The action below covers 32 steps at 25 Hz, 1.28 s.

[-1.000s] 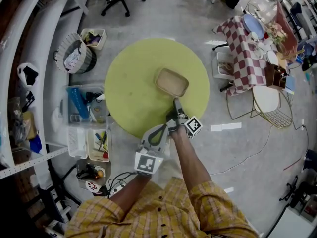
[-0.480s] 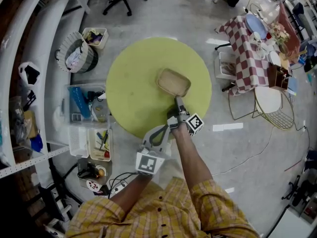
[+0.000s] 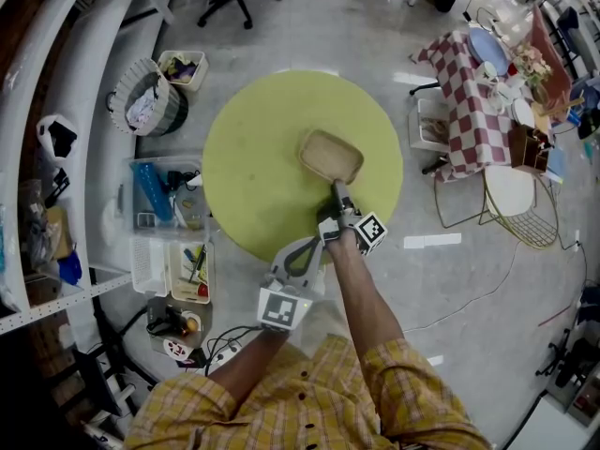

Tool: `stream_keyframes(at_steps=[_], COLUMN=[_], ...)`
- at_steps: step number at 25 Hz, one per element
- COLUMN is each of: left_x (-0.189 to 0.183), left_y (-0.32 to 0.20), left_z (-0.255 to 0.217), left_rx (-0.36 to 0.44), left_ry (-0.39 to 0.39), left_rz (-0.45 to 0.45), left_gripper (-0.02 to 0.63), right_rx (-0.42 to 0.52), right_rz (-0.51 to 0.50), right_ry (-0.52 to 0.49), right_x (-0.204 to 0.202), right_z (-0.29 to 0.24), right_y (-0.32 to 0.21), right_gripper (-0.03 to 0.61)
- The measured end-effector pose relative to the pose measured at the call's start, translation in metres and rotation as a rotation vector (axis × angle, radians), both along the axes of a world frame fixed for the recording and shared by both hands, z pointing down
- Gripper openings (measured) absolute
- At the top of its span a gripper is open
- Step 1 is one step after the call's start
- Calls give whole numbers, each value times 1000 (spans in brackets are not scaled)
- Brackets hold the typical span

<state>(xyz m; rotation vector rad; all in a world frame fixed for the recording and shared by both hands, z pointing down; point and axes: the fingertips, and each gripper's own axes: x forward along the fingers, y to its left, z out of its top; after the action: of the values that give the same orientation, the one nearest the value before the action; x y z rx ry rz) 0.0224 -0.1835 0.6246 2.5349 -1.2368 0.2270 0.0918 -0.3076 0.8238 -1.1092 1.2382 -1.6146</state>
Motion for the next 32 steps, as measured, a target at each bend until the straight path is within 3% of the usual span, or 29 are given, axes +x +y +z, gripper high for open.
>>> stream_keyframes(at_steps=[11, 23, 32], left_x=[-2, -1, -2], left_y=[2, 3, 9], left_z=[-2, -9, -7], left_rx=[1, 10, 60], left_ry=[12, 10, -47], left_rz=[6, 12, 67], left_gripper=[5, 5, 5], right_rx=[8, 46, 102], right_rz=[0, -30, -61], right_ry=[-4, 38, 65], right_x=[-7, -4, -6], right_z=[-9, -19, -39], right_y=[3, 11, 10], right_gripper=[63, 37, 29])
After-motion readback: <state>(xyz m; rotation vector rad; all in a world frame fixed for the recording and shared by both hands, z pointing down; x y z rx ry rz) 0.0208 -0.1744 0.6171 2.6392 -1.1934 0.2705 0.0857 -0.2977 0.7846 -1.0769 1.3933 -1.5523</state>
